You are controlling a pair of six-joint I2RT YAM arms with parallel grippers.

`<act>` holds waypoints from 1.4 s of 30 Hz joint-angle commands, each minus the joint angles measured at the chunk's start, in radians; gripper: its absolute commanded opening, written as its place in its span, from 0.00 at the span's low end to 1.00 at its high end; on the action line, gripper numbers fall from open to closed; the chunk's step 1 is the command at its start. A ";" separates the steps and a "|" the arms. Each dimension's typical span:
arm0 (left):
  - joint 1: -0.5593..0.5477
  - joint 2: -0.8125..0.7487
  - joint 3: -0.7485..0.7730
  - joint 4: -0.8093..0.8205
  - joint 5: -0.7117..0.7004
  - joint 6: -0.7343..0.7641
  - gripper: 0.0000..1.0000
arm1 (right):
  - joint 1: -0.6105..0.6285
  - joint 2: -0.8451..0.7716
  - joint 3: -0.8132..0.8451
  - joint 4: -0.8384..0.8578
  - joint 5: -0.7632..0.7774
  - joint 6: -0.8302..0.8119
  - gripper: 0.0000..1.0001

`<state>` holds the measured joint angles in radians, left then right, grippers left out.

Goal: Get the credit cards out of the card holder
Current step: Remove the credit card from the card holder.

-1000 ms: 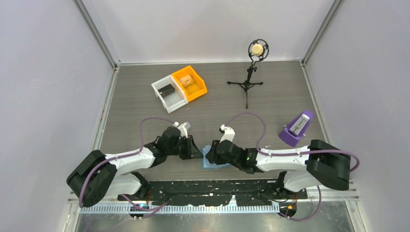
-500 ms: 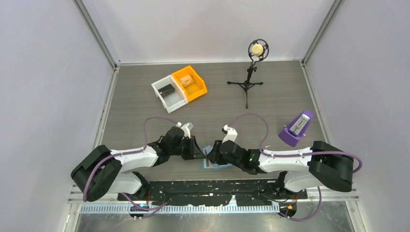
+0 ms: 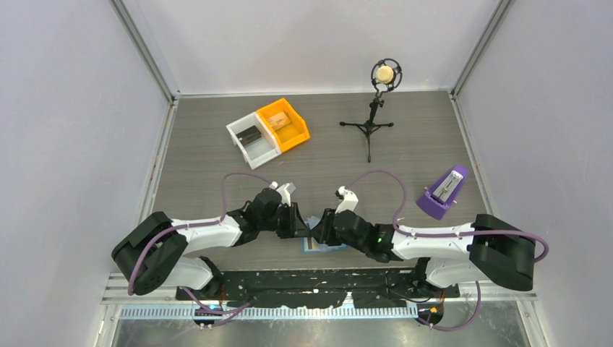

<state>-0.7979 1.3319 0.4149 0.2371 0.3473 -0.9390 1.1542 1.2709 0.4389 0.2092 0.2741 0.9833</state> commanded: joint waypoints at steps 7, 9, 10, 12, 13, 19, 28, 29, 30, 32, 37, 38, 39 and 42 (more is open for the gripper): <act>-0.035 0.002 0.062 0.059 -0.016 -0.012 0.17 | -0.002 -0.156 -0.033 -0.008 0.044 0.005 0.49; -0.040 0.017 0.074 0.059 -0.017 -0.013 0.17 | -0.003 -0.189 -0.037 -0.033 0.061 0.004 0.52; -0.044 0.025 0.080 0.061 -0.016 -0.015 0.17 | -0.002 -0.210 -0.039 -0.052 0.070 0.005 0.55; -0.055 0.041 0.091 0.067 -0.016 -0.019 0.17 | -0.002 -0.238 -0.043 -0.079 0.082 0.007 0.57; -0.062 0.048 0.097 0.071 -0.017 -0.021 0.17 | -0.002 -0.262 -0.045 -0.087 0.084 0.007 0.58; -0.097 0.093 0.146 0.065 -0.029 -0.025 0.17 | -0.002 -0.397 -0.046 -0.209 0.128 -0.028 0.59; -0.127 0.164 0.216 0.066 -0.037 -0.028 0.16 | -0.002 -0.535 -0.071 -0.293 0.167 -0.058 0.56; -0.130 0.173 0.226 0.060 -0.040 -0.026 0.16 | -0.002 -0.540 -0.073 -0.293 0.167 -0.067 0.55; -0.133 0.183 0.235 0.054 -0.041 -0.023 0.16 | -0.002 -0.543 -0.074 -0.294 0.166 -0.075 0.53; -0.136 0.203 0.245 0.051 -0.044 -0.020 0.16 | -0.002 -0.547 -0.072 -0.290 0.164 -0.087 0.49; -0.136 0.219 0.255 0.049 -0.069 -0.012 0.16 | -0.002 -0.551 -0.079 -0.265 0.149 -0.098 0.41; -0.136 0.217 0.258 0.046 -0.069 -0.010 0.16 | -0.002 -0.549 -0.080 -0.265 0.147 -0.100 0.40; -0.136 0.213 0.260 0.039 -0.070 -0.006 0.16 | -0.003 -0.544 -0.078 -0.264 0.145 -0.101 0.40; -0.136 0.208 0.268 0.010 -0.078 0.004 0.16 | -0.003 -0.536 -0.078 -0.245 0.130 -0.106 0.39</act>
<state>-0.9295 1.5494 0.6434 0.2512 0.2996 -0.9615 1.1542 0.7372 0.3660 -0.0910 0.4000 0.8955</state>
